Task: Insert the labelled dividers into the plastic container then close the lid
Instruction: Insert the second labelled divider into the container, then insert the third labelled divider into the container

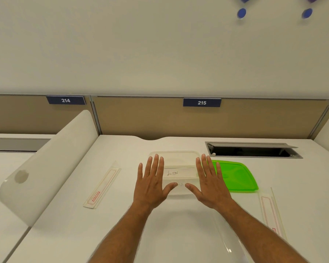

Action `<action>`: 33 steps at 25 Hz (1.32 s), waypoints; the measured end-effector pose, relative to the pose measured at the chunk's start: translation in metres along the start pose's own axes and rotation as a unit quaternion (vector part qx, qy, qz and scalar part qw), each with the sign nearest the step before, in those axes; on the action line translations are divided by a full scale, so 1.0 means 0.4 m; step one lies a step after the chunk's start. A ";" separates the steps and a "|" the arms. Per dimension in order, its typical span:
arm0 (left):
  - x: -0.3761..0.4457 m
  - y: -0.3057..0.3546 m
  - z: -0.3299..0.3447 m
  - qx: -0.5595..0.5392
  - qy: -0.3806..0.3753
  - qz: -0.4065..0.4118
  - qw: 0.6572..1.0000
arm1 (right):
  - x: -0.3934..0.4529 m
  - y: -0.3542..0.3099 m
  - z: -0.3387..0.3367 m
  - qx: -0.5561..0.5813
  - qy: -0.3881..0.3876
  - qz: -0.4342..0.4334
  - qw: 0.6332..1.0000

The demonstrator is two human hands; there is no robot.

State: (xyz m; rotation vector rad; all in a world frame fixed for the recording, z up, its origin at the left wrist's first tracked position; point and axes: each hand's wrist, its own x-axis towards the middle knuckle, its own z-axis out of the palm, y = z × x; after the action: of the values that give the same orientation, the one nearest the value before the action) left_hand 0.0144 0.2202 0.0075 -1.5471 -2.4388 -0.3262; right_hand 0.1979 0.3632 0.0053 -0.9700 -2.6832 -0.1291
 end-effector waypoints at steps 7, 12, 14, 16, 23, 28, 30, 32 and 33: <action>-0.037 0.061 0.010 -0.015 -0.011 0.016 1.000 | -0.076 0.056 -0.003 -0.007 -0.029 0.035 0.999; -0.057 0.153 0.033 -0.046 -0.030 0.049 0.997 | -0.142 0.119 -0.006 -0.014 -0.047 0.074 0.996; -0.064 0.191 0.042 -0.048 -0.048 0.060 0.996 | -0.167 0.142 -0.008 -0.012 -0.048 0.085 0.995; -0.070 0.228 0.058 -0.055 -0.060 0.072 0.994 | -0.190 0.160 -0.010 -0.001 -0.053 0.097 0.994; -0.097 0.341 0.083 -0.121 -0.111 0.083 0.983 | -0.252 0.179 -0.002 0.065 -0.095 0.144 0.983; -0.122 0.402 0.087 -0.219 -0.222 -0.002 0.950 | -0.272 0.162 0.009 0.185 -0.150 0.254 0.937; -0.134 0.414 0.094 -0.250 -0.259 -0.029 0.933 | -0.276 0.161 0.012 0.213 -0.159 0.285 0.921; -0.147 0.421 0.099 -0.259 -0.288 -0.047 0.921 | -0.273 0.159 0.006 0.233 -0.163 0.302 0.910; -0.152 0.425 0.097 -0.260 -0.294 -0.050 0.918 | -0.271 0.158 0.005 0.242 -0.166 0.307 0.905</action>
State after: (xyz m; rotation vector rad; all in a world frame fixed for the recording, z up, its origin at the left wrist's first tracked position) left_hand 0.1907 0.2512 -0.0379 -1.9609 -3.0808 -0.6542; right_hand 0.3172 0.3458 -0.0293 -1.6941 -2.3271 0.8553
